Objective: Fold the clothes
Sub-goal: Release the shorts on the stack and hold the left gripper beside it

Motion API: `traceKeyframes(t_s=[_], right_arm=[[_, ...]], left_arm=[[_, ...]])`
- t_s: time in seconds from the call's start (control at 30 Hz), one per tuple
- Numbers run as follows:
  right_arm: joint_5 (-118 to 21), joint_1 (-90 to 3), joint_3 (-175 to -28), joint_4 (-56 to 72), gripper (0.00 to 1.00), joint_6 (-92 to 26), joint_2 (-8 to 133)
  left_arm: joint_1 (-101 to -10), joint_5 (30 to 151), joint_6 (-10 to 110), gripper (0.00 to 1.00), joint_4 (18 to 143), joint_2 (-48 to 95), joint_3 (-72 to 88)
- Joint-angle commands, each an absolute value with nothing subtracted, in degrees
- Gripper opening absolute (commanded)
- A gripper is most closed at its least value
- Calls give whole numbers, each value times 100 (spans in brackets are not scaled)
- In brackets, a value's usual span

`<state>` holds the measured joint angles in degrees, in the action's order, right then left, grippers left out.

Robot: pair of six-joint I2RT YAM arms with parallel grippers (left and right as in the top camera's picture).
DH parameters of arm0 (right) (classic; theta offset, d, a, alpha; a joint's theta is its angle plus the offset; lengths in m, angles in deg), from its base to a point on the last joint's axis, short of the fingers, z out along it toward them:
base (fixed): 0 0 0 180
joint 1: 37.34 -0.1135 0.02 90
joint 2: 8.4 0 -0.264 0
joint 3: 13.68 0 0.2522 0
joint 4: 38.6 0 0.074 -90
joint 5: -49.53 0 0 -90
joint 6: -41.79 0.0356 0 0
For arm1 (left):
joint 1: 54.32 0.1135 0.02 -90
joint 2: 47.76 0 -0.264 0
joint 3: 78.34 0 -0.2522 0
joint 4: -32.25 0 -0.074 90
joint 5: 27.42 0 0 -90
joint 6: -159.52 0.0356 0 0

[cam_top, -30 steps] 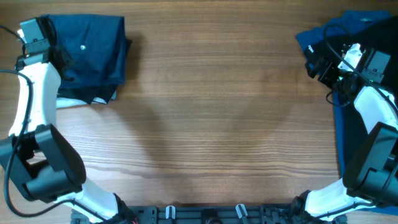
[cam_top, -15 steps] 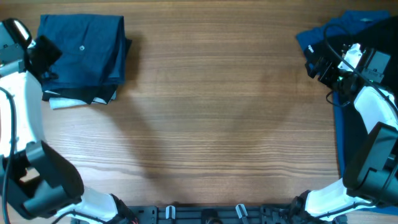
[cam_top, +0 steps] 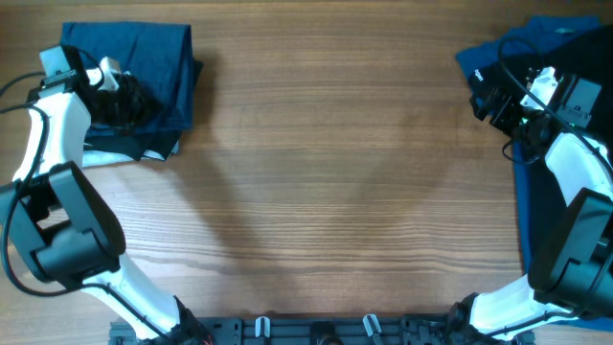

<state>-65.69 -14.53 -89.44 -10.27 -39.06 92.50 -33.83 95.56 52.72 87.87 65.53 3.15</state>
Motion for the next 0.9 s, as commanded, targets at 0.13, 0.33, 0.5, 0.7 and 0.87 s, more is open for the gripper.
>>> traceKeyframes(t_s=[0.13, 0.33, 0.5, 0.7, 0.87], right_arm=[[-6527, -1467, -8974, -1047, 100, -3904, 9113], [-6527, -1467, -8974, -1047, 99, -3906, 9113], [-6527, -1467, -8974, -1047, 100, -3906, 9113], [-6527, -1467, -8974, -1047, 99, -3906, 9113], [-6527, -1467, -8974, -1047, 100, -3904, 9113]], left_arm=[[-3276, 9921, 5427, 4, 8661, 6416, 267], [-2658, 9289, 5358, 4, 8481, 5037, 236], [-2024, 9073, 5233, 5, 8505, 5225, 243], [-1766, 8321, 5229, 4, 8475, 5845, 245], [-1681, 7905, 4968, 7, 8296, 6097, 245]])
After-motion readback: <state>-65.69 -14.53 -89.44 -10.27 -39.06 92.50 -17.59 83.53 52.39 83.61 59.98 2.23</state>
